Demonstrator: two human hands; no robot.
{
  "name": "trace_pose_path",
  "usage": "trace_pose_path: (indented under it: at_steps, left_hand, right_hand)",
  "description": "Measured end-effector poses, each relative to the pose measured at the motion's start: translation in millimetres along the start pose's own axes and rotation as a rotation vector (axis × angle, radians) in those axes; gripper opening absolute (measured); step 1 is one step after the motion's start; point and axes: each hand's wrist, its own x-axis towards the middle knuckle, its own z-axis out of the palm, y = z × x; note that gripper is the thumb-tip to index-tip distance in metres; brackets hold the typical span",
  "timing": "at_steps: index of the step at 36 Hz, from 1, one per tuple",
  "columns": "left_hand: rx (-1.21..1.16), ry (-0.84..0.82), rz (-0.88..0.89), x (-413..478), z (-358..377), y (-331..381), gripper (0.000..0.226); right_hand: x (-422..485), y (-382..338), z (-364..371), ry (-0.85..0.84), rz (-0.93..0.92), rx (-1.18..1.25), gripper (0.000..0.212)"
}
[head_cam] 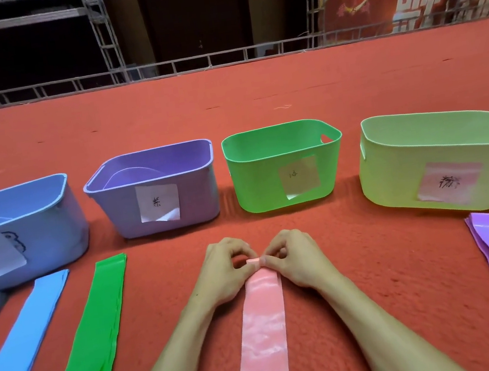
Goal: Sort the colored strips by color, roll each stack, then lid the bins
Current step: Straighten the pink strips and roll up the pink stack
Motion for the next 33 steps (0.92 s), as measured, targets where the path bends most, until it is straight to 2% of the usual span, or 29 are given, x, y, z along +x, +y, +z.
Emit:
trace_pose_path:
  at_steps: [3, 6, 8, 12, 16, 25, 33]
  left_hand:
    - [0.121, -0.063, 0.012, 0, -2, -3, 0.047]
    - [0.098, -0.107, 0.0, 0, -3, -3, 0.058]
    - [0.071, -0.127, 0.01, -1, -5, -1, 0.054]
    - [0.042, -0.172, 0.036, -1, -10, 5, 0.018]
    - [-0.001, -0.145, 0.05, -2, -8, 6, 0.003]
    - [-0.084, -0.077, 0.076, -4, -5, 8, 0.004]
    - [-0.186, -0.012, 0.037, -2, -9, 10, 0.012]
  right_hand:
    - [0, 3, 2, 0.002, -0.031, 0.008, 0.01]
    - [1, 8, 4, 0.014, -0.058, 0.013, 0.009]
    - [2, 11, 5, 0.025, -0.072, 0.01, 0.01]
    - [2, 15, 6, 0.022, -0.123, 0.034, 0.012]
    - [3, 17, 8, 0.051, -0.175, 0.042, 0.013]
    - [3, 18, 8, 0.09, -0.196, 0.2, 0.009]
    - [4, 15, 5, 0.091, -0.198, 0.232, 0.014]
